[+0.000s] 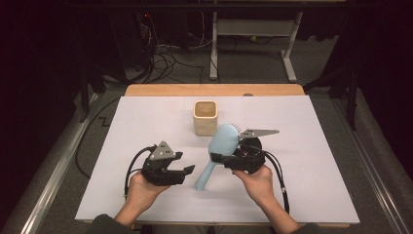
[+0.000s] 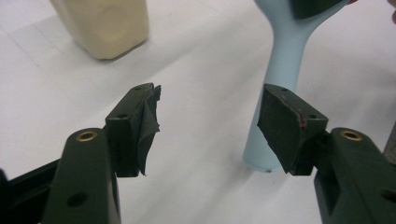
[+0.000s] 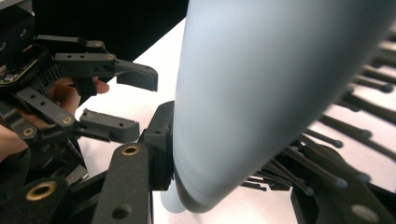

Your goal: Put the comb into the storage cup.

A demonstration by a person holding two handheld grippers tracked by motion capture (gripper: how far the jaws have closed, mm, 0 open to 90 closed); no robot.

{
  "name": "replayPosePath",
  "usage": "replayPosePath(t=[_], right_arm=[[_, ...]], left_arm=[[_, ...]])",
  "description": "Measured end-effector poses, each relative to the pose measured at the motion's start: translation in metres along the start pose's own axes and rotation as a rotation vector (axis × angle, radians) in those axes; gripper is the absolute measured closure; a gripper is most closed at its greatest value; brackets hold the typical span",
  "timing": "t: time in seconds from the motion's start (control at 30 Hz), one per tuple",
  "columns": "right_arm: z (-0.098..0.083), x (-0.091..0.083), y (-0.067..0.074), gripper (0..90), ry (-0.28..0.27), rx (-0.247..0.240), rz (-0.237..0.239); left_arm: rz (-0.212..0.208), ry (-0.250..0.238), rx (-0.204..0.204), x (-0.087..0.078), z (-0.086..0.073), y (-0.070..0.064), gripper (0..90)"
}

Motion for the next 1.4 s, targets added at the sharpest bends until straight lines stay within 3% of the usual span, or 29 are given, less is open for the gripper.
replayPosePath(t=[0.57,1.07,1.4], right_arm=[[0.001,-0.010,-0.008,55.6,0.005,-0.004,-0.033],[0.002,-0.017,-0.011,55.5,0.014,-0.004,-0.050],[0.005,-0.023,-0.015,55.4,0.010,-0.002,-0.062]], left_arm=[[0.054,-0.056,-0.051,-0.026,-0.030,0.025,36.6],[0.084,-0.094,-0.129,-0.040,-0.062,0.043,35.6],[0.135,-0.121,-0.156,-0.047,-0.080,0.051,34.2]])
Point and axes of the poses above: each handheld gripper's, and its own axes: x roughly forward along the jaws, z roughly out of its top, y roughly to its left, the point moved 3 cm from there along x, roughly forward along the jaws, and after that the axes turned 4 degrees about y, right-handed, at the moved point
